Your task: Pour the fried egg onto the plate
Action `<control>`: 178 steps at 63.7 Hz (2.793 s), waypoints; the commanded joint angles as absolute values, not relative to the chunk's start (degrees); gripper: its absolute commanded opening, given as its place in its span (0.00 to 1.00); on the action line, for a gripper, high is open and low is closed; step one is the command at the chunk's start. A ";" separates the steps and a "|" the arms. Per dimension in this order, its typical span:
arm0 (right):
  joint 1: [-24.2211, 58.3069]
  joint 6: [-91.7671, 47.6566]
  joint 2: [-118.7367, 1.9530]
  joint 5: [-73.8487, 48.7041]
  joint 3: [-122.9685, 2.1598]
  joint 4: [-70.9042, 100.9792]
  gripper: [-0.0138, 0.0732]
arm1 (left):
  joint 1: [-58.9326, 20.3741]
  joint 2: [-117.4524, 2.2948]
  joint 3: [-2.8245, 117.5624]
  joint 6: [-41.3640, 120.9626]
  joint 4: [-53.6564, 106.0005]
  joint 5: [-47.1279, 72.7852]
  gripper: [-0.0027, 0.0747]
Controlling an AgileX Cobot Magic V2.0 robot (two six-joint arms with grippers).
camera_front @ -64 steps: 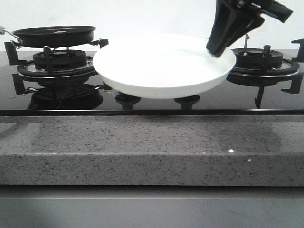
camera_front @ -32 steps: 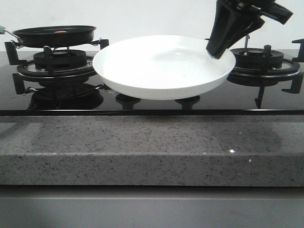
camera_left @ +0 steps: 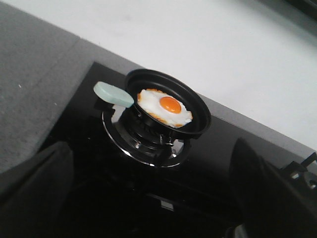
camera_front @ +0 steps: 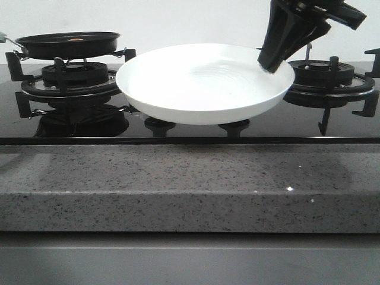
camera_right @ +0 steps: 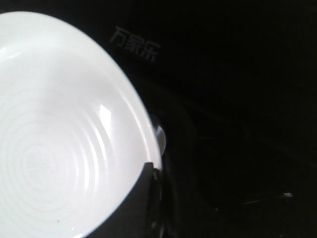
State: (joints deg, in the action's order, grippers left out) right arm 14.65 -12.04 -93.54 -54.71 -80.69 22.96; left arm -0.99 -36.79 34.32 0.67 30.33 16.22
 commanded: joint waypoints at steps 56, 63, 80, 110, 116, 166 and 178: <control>14.69 -12.69 -90.63 -52.99 -81.99 24.84 0.09 | 15.73 -88.18 67.26 20.44 72.64 47.12 0.83; 14.69 -12.69 -90.63 -52.99 -81.99 24.84 0.09 | 15.59 -90.55 68.78 21.67 72.74 47.37 0.83; 14.69 -12.69 -90.63 -53.05 -81.99 24.84 0.09 | 15.59 -92.66 71.47 23.03 72.96 47.37 0.83; 14.69 -12.69 -90.63 -53.05 -81.99 24.84 0.09 | 15.59 -92.66 71.71 23.44 72.96 47.51 0.26; 14.69 -12.69 -90.63 -53.05 -81.99 24.84 0.09 | 15.59 -92.66 71.71 23.44 72.96 47.60 0.14; 14.69 -12.69 -90.63 -53.05 -81.99 24.84 0.09 | 14.98 -90.38 71.71 29.47 96.30 65.44 0.01; 14.69 -12.69 -90.63 -53.05 -81.99 24.84 0.09 | 11.63 -86.52 71.71 33.41 94.31 65.07 0.01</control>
